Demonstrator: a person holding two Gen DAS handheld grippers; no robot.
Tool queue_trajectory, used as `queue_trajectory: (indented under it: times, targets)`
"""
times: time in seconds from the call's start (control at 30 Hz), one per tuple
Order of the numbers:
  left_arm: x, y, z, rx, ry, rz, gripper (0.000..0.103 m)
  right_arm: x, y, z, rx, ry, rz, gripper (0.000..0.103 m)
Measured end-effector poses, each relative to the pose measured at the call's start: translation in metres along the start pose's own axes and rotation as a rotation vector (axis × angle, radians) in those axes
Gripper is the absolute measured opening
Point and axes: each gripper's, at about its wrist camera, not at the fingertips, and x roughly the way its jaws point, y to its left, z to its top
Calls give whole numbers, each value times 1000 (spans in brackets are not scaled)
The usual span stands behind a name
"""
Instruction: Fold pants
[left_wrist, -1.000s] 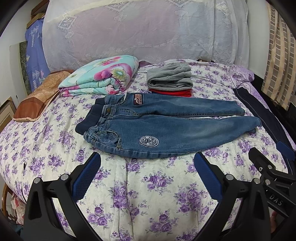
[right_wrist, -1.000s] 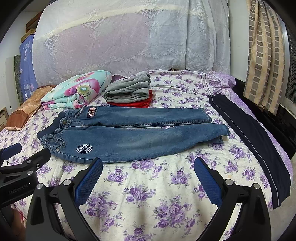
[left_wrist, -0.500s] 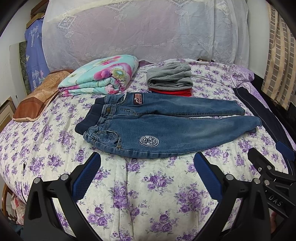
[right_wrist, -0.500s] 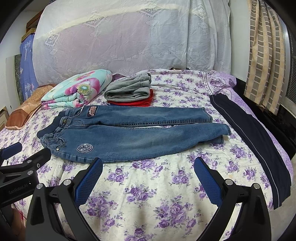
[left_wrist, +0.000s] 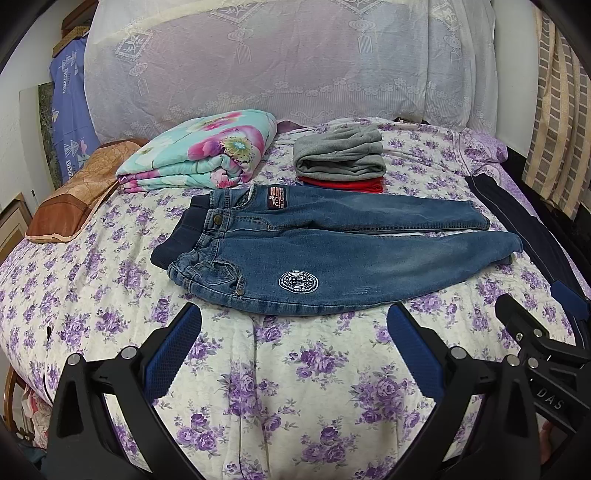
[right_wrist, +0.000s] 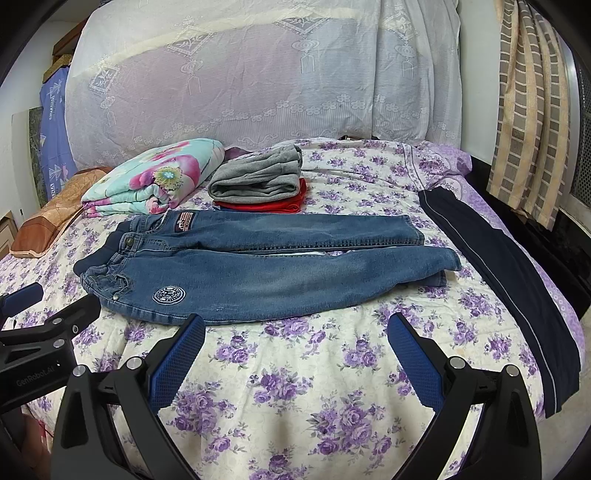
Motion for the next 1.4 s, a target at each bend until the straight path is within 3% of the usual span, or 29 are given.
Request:
queue_trajectory:
  times: [1.17,1.27,1.4]
  targets:
    - [12,3,-6,5,27,-7,98,11,3,-4,-2,18,5,100]
    - [30,2,-7,3,98,-72,98,22,0,-6,4,42,4,100]
    - [86,20,-10,-104,279,-163,98,42,-4,-12,25,110,24,100]
